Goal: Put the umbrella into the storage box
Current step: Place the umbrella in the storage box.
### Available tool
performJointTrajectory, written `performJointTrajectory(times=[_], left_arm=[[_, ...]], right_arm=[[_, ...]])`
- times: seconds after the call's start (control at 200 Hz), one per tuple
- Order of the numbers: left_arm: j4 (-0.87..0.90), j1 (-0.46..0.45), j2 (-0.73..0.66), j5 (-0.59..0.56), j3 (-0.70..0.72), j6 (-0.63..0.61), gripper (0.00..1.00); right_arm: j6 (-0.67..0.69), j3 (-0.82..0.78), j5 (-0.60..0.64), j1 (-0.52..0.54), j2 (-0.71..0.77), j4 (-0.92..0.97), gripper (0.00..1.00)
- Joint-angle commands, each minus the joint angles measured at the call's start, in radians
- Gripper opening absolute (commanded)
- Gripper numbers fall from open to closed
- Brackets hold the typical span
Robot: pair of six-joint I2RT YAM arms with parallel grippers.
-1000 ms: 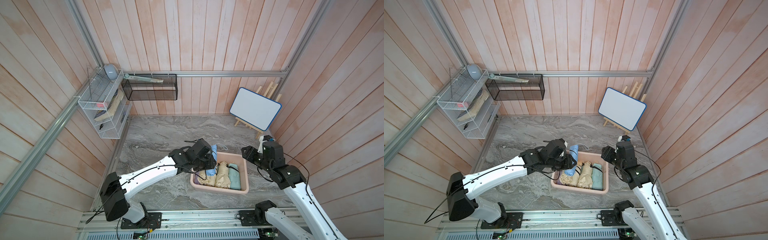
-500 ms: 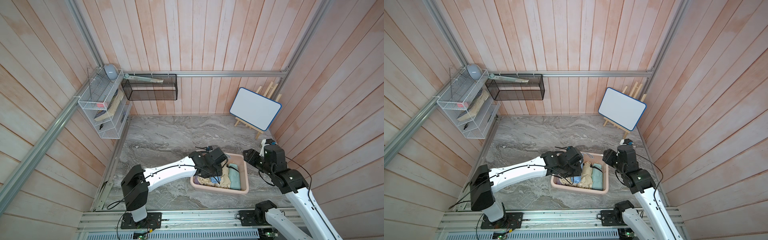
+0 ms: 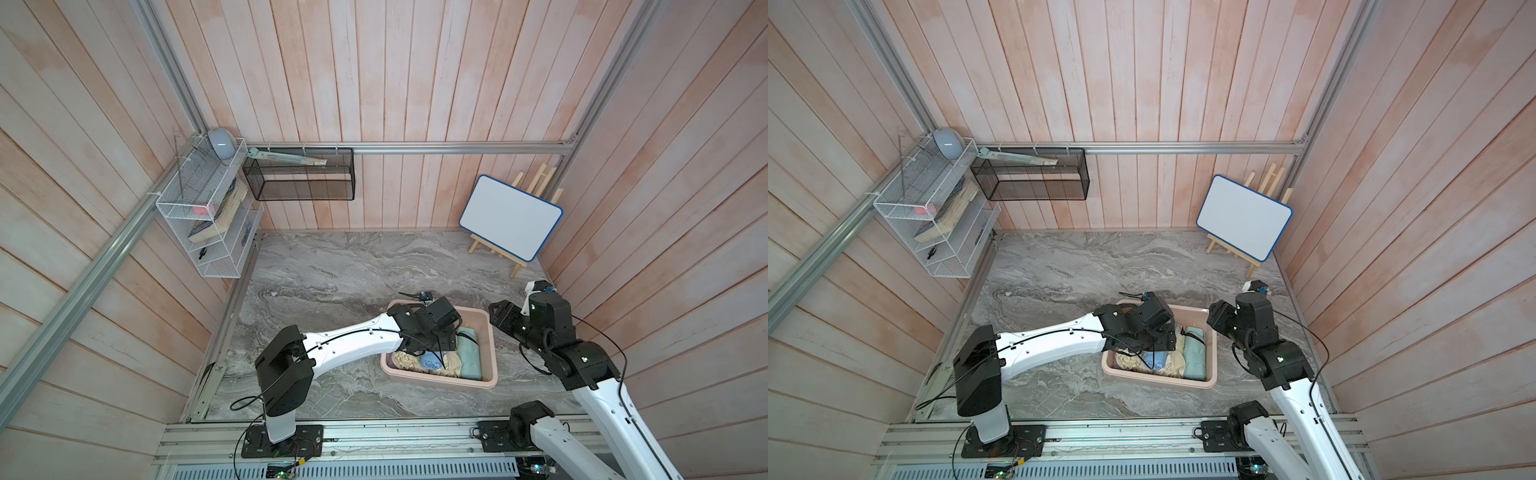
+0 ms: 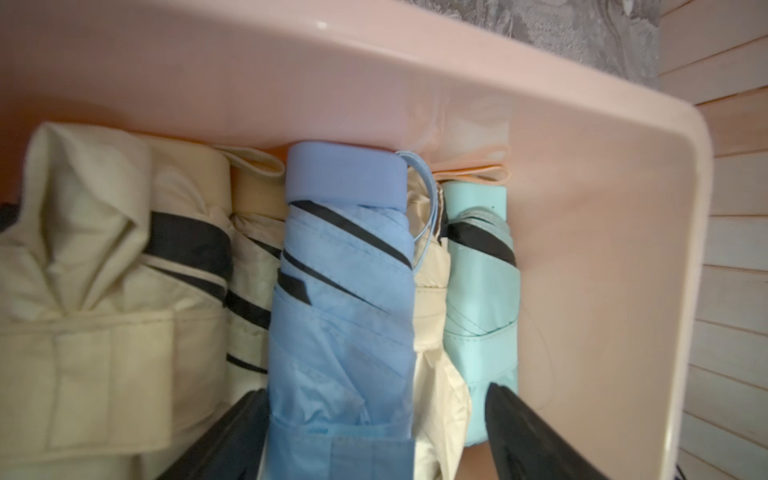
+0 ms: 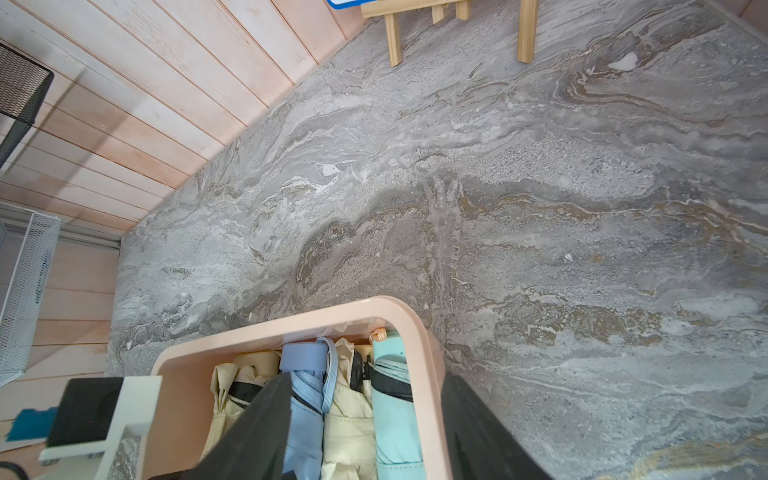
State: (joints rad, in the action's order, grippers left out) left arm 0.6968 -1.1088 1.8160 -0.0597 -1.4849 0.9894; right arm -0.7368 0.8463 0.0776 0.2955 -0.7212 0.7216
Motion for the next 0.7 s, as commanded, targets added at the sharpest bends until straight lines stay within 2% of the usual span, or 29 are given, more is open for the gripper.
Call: performJointTrajectory(times=[0.0,0.14,0.205,0.275,0.36,0.4,0.465,0.59,0.65,0.695], left_arm=[[-0.002,0.007,-0.056,-0.054,-0.019,-0.006,0.94],[-0.031,0.007,-0.209,-0.155,0.035,0.028,1.00],[-0.080,0.009,-0.296,-0.220,0.086,0.022,1.00],[-0.148,0.016,-0.385,-0.305,0.146,-0.040,1.00],[-0.264,0.044,-0.485,-0.378,0.238,-0.185,1.00],[-0.311,0.075,-0.531,-0.386,0.282,-0.254,1.00],[-0.369,0.143,-0.601,-0.378,0.348,-0.347,1.00],[-0.435,0.339,-0.698,-0.377,0.460,-0.511,1.00],[-0.481,0.413,-0.731,-0.395,0.529,-0.632,1.00],[-0.519,0.462,-0.747,-0.453,0.586,-0.692,1.00]], right_arm=[[0.021,0.027,0.016,-0.005,-0.015,0.029,0.63],[0.045,0.027,0.024,-0.004,-0.033,0.010,0.63],[0.062,0.025,0.040,-0.004,-0.042,-0.015,0.64],[0.090,0.026,0.079,-0.004,-0.054,-0.049,0.64],[0.147,0.027,0.148,-0.007,-0.068,-0.107,0.64],[0.191,0.024,0.173,-0.012,-0.077,-0.145,0.65],[0.251,0.017,0.216,-0.025,-0.096,-0.202,0.73],[0.318,-0.031,0.287,-0.077,-0.134,-0.336,0.91],[0.349,-0.085,0.286,-0.116,-0.144,-0.431,0.94],[0.374,-0.133,0.277,-0.145,-0.151,-0.514,0.94]])
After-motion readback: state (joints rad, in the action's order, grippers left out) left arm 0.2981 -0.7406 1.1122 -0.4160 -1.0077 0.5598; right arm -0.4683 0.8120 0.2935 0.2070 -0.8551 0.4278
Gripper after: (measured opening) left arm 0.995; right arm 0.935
